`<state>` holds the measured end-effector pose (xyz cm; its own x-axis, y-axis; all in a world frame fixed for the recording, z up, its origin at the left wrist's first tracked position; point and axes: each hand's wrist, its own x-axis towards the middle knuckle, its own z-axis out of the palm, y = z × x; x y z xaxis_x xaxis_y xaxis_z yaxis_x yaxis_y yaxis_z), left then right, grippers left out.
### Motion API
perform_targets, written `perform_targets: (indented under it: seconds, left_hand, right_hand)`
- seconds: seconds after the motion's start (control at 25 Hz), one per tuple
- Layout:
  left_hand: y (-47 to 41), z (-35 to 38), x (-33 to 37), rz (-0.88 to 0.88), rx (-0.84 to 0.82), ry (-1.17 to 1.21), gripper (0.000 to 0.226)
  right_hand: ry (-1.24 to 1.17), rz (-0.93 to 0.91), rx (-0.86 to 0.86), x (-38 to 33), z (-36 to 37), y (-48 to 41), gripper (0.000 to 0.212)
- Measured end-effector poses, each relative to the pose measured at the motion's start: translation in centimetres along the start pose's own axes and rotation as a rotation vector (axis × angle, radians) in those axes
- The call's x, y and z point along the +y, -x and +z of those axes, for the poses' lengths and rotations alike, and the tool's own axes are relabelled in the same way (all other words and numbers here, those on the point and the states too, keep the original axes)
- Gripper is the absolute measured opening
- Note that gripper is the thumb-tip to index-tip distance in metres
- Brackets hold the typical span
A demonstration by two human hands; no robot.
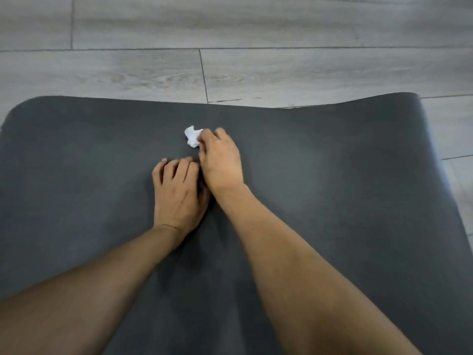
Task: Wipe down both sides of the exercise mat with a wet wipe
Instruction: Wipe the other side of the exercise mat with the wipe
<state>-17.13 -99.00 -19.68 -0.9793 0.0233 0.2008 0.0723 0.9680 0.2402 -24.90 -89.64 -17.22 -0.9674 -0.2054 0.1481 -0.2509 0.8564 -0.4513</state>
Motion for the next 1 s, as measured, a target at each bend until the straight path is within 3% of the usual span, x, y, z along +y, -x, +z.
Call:
perform_targets:
  seconds: [0.08,0.12,0.24,0.4,0.48,0.6,0.68,0.72,0.88,0.96,1.0]
  left_hand:
    - [0.9,-0.8,0.2,0.0,-0.072,-0.033,0.041]
    - [2.0,-1.3,0.5,-0.014,-0.12,-0.053,0.05]
    - [7.6,-2.1,2.7,-0.058,-0.242,-0.069,0.071]
    - [9.6,-1.6,3.3,-0.103,-0.267,-0.08,0.076]
    - [9.4,-1.5,3.2,-0.106,-0.266,-0.096,0.076]
    - [9.6,-1.4,3.3,-0.113,-0.258,-0.095,0.077]
    - [9.6,-1.4,3.2,-0.113,-0.251,-0.105,0.077]
    - [9.5,-1.4,3.2,-0.114,-0.245,-0.109,0.077]
    - [9.5,-1.4,3.3,-0.113,-0.229,-0.12,0.077]
    - [9.5,-1.3,3.3,-0.114,-0.222,-0.12,0.076]
    - [9.6,-1.3,3.2,-0.113,-0.221,-0.12,0.076]
  right_hand:
    - [0.11,-0.085,-0.013,3.9,-1.6,0.3,0.008]
    - [0.156,-0.037,0.032,7.2,-3.1,0.6,0.008]
    - [0.219,0.275,0.165,16.0,-8.5,3.5,0.013]
    - [0.148,0.551,0.235,14.9,-8.2,4.5,0.018]
    - [0.065,0.48,0.244,12.0,-6.6,4.2,0.022]
    - [0.02,0.106,0.033,6.2,-3.9,5.4,0.031]
    - [0.041,-0.146,-0.019,4.7,-3.9,5.2,0.036]
    - [-0.031,-0.132,-0.02,4.8,-4.7,4.5,0.036]
    - [-0.425,0.344,0.129,8.5,-7.4,3.6,0.029]
    - [-0.258,0.405,0.216,10.1,-7.5,4.5,0.027]
    - [-0.128,0.345,0.274,10.6,-7.2,5.1,0.027]
